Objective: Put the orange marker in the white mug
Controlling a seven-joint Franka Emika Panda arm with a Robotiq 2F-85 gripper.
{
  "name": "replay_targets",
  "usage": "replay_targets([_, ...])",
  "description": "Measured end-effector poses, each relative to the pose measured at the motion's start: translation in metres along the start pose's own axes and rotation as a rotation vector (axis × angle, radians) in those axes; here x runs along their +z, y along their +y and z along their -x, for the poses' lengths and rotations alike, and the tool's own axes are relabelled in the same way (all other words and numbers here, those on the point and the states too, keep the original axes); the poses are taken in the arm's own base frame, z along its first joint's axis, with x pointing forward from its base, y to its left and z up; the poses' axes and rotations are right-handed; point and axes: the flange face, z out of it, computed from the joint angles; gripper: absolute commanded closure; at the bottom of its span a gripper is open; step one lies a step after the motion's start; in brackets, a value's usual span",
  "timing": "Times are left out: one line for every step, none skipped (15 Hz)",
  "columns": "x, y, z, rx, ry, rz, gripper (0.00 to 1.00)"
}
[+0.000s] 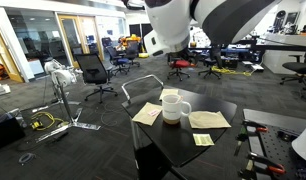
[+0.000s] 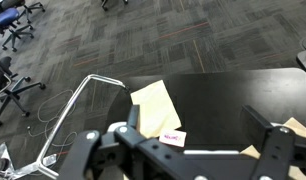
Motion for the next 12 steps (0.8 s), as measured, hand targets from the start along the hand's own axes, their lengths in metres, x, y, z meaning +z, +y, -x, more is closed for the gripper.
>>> replay_targets([-0.006,0.001,0.012,0.023,0.000,-0.002,0.00])
replay_targets([-0.011,0.002,0.024,0.046,0.001,-0.003,0.00])
replay_targets([-0.017,0.003,0.036,0.069,0.003,-0.006,0.00])
replay_targets([-0.022,0.004,0.047,0.092,0.005,-0.007,0.00])
replay_targets([-0.027,0.005,0.058,0.112,0.008,-0.003,0.00])
replay_targets([-0.032,0.005,0.069,0.132,0.012,0.002,0.00])
replay_targets([-0.037,0.006,0.079,0.151,0.016,0.008,0.00])
replay_targets([-0.042,0.006,0.088,0.169,0.022,0.014,0.00])
replay_targets([-0.046,0.005,0.097,0.185,0.030,0.017,0.00])
replay_targets([-0.050,0.004,0.103,0.198,0.038,0.019,0.00])
replay_targets([-0.052,0.004,0.107,0.206,0.042,0.021,0.00])
replay_targets([-0.053,0.003,0.109,0.209,0.043,0.022,0.00])
